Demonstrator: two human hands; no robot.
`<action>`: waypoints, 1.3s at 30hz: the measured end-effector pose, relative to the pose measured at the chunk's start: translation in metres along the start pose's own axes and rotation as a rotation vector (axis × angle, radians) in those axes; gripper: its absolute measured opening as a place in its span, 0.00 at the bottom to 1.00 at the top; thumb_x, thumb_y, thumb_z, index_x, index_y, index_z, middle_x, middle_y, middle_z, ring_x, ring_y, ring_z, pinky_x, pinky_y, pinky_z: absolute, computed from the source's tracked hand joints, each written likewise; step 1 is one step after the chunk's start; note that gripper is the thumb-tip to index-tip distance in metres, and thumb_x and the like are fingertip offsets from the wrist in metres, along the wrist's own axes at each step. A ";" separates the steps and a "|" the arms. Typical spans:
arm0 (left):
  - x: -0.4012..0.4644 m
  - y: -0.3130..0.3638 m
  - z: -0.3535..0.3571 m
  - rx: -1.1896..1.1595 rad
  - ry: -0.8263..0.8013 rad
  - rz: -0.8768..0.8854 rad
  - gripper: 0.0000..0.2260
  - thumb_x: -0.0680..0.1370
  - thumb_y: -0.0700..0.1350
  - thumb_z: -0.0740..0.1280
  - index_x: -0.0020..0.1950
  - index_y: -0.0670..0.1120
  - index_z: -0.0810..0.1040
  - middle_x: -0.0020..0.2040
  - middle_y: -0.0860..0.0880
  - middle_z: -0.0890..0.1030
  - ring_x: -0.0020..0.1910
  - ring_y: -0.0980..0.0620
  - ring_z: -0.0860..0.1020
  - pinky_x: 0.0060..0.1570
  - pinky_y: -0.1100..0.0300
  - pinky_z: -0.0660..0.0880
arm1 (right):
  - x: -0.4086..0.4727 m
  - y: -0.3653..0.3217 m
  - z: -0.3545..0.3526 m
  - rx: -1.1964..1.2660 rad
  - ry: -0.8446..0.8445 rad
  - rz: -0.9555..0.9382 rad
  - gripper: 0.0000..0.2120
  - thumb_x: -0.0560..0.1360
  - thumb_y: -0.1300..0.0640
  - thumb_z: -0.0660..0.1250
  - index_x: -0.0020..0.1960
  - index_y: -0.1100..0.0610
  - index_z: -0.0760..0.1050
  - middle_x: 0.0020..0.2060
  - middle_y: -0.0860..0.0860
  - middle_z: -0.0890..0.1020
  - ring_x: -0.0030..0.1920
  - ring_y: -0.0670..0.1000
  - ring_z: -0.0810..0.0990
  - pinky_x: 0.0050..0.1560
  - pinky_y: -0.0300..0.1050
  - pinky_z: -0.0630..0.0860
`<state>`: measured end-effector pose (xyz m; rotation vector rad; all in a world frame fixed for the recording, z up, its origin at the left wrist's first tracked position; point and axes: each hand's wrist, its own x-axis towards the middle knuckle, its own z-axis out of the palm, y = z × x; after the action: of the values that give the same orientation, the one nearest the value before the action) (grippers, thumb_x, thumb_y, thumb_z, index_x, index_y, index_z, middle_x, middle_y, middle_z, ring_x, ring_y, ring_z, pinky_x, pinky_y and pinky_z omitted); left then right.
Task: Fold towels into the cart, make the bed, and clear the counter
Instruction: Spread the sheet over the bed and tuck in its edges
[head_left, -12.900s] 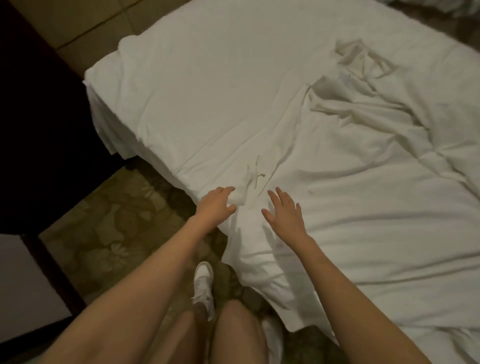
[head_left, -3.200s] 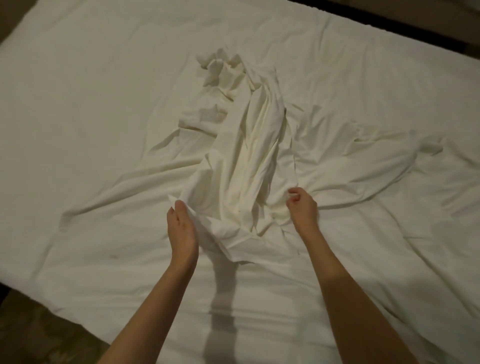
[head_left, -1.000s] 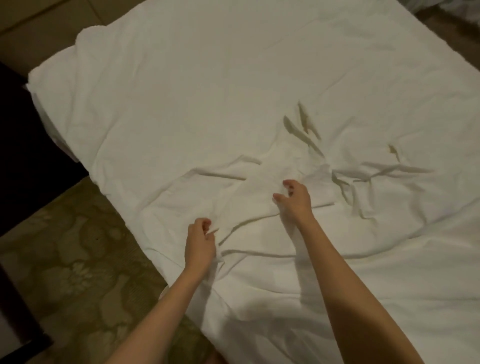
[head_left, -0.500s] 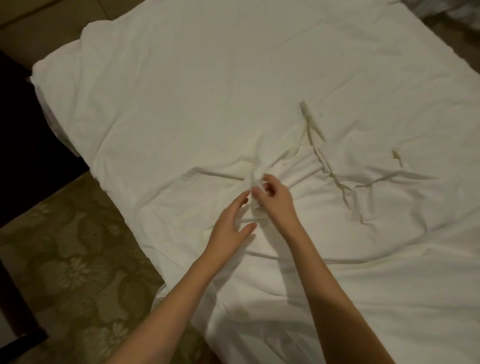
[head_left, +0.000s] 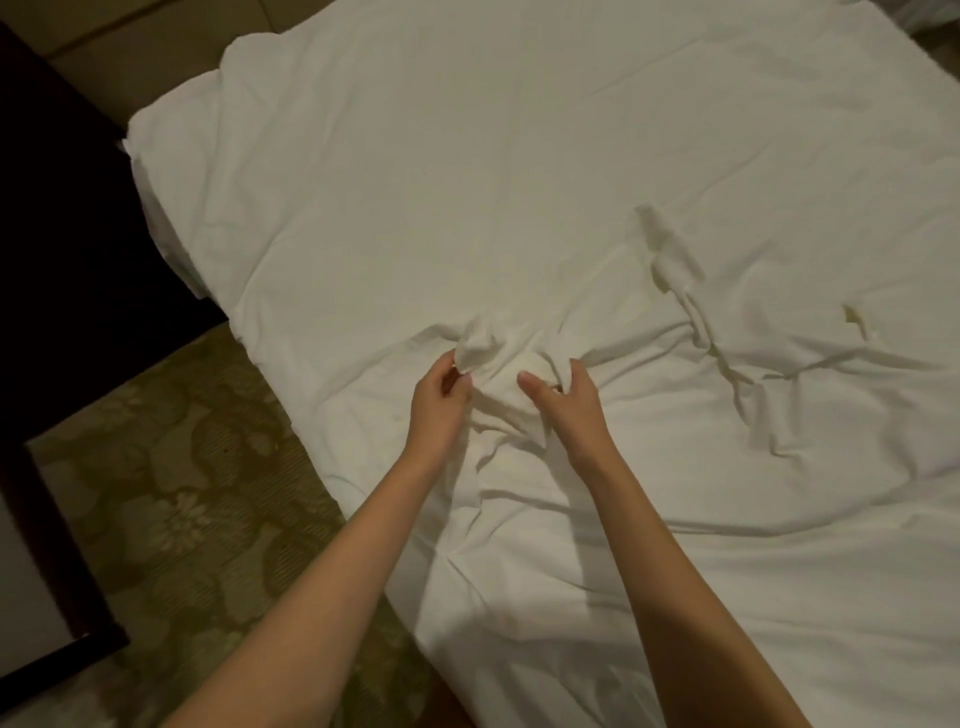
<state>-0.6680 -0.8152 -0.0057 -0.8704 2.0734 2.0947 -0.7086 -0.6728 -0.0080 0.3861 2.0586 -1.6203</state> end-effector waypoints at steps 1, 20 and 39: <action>0.000 -0.008 -0.007 0.014 0.022 -0.032 0.11 0.80 0.37 0.61 0.59 0.48 0.76 0.53 0.49 0.80 0.51 0.58 0.78 0.53 0.64 0.75 | 0.000 -0.003 0.002 -0.020 0.056 -0.017 0.22 0.75 0.54 0.70 0.64 0.60 0.69 0.58 0.48 0.76 0.58 0.47 0.76 0.54 0.34 0.71; -0.015 -0.043 -0.099 0.223 -0.087 -0.289 0.08 0.80 0.42 0.63 0.41 0.45 0.70 0.37 0.49 0.72 0.35 0.53 0.70 0.33 0.63 0.65 | -0.026 -0.076 -0.013 -0.195 0.598 -0.335 0.16 0.81 0.52 0.59 0.34 0.52 0.68 0.31 0.48 0.72 0.36 0.42 0.68 0.40 0.41 0.64; -0.010 -0.063 -0.263 0.028 -0.069 -0.447 0.03 0.80 0.39 0.62 0.52 0.40 0.73 0.48 0.43 0.77 0.48 0.46 0.77 0.41 0.56 0.77 | -0.117 0.004 0.260 -1.062 -0.035 -0.138 0.18 0.82 0.51 0.53 0.69 0.48 0.68 0.54 0.54 0.74 0.54 0.57 0.77 0.49 0.48 0.71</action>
<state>-0.5437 -1.0527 -0.0395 -1.1148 1.6745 1.8245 -0.5565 -0.9130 0.0052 -0.1664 2.5895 -0.4002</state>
